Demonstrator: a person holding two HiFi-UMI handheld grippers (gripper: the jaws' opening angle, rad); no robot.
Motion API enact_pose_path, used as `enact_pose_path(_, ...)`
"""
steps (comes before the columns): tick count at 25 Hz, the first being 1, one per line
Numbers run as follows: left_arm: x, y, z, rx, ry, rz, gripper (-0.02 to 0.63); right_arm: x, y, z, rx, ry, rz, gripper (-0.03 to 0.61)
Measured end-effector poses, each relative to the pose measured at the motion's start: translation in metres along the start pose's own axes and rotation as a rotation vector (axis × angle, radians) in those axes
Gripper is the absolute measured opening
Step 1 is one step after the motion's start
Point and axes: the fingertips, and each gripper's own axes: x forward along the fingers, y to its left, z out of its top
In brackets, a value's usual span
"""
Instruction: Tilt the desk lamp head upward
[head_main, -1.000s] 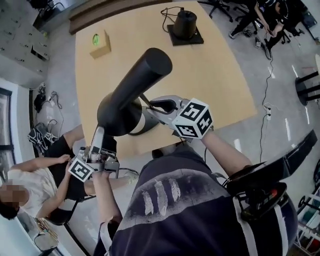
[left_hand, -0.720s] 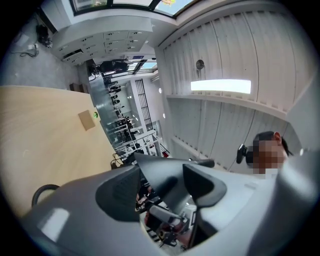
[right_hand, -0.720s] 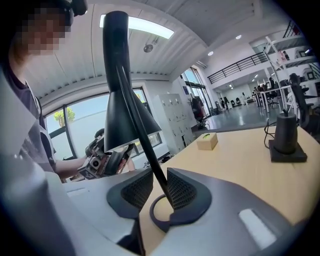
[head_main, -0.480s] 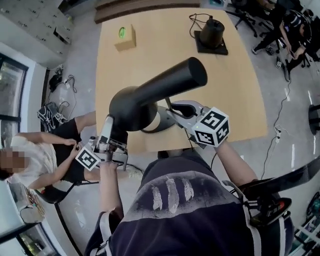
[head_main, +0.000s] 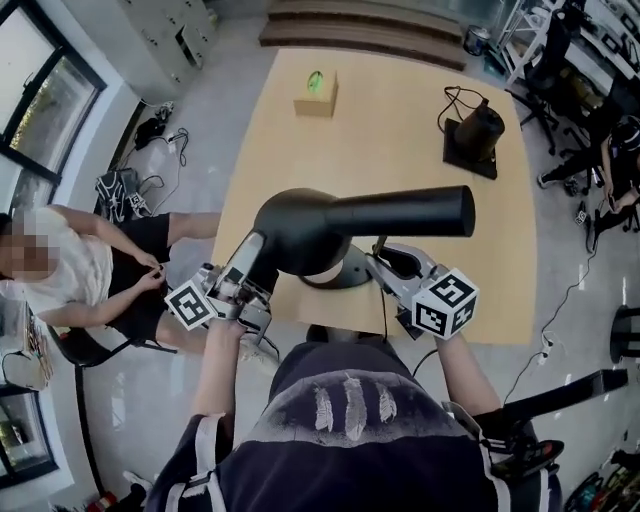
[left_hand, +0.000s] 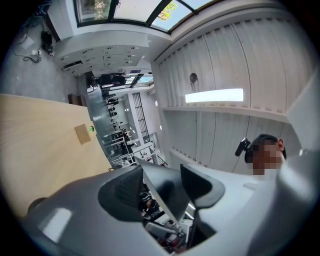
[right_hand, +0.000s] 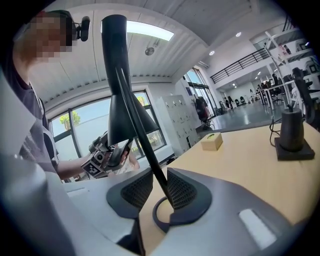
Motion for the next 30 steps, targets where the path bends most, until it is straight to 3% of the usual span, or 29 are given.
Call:
enact_pose_path(8, 0.000, -0.026, 0.037, 0.093, -0.032, -0.040, 0.233, 0.005, 0.004, 0.003, -0.040, 0.008, -0.014, 0.078)
enact_pose_path(30, 0.005, -0.063, 0.069, 0.278, -0.001, -0.077, 0.255, 0.006, 0.003, 0.004, -0.017, -0.009, -0.009, 0.080)
